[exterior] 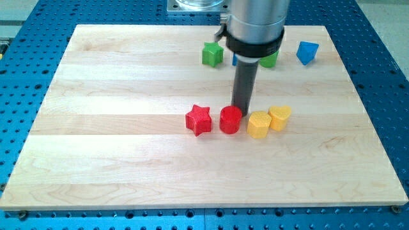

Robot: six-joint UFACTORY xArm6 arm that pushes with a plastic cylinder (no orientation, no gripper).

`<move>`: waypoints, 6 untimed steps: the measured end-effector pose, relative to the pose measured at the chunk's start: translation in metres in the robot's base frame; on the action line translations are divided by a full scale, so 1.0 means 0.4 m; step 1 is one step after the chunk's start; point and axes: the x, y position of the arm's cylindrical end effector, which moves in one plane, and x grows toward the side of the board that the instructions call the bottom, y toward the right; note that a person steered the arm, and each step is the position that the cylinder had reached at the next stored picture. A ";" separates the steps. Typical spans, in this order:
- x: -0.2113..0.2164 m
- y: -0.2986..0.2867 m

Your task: Separate the red circle and hexagon

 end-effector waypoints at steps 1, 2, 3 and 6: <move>0.003 -0.035; -0.130 -0.062; -0.106 -0.267; 0.124 -0.175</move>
